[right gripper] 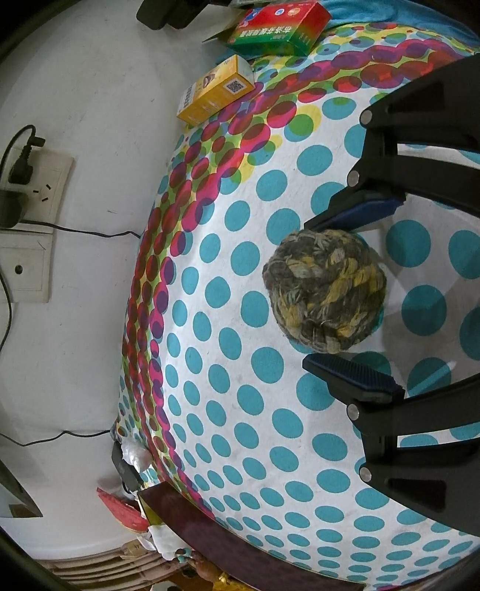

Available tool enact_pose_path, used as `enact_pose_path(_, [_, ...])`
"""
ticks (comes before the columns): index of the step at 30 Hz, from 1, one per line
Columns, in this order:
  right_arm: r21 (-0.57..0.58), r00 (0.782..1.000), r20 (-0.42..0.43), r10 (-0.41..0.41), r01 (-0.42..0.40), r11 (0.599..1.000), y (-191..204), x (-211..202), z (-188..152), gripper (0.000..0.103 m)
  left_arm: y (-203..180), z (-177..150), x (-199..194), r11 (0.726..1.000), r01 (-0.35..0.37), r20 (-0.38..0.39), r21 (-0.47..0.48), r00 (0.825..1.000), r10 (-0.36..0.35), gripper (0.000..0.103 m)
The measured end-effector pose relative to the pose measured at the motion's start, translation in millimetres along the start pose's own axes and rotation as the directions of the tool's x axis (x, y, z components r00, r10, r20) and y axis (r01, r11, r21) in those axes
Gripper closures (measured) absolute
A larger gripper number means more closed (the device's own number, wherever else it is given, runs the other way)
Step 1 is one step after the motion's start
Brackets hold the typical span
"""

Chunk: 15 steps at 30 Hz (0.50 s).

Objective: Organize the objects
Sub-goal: 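Carry the white sock into the gold tray and open the left tool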

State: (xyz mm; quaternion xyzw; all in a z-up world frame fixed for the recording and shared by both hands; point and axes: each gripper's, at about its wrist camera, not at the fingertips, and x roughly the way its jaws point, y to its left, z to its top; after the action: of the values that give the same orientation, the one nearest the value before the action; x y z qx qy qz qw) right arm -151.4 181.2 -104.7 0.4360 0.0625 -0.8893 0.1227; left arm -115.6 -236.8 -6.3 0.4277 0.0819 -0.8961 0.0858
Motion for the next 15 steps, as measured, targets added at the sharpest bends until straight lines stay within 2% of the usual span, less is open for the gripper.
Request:
enact_pose_path(11, [-0.001,1.0,0.0,-0.004,0.004,1.0,-1,2,1,0.04,-3,-19,30,1.0,-0.014,-0.084,0.01,0.996,0.015,0.06])
enact_pose_path(15, [-0.002,1.0,0.0,-0.004,0.004,1.0,1,3,1,0.04,-6,-23,22,0.999,-0.043,-0.068,0.027,0.997,0.044,0.06])
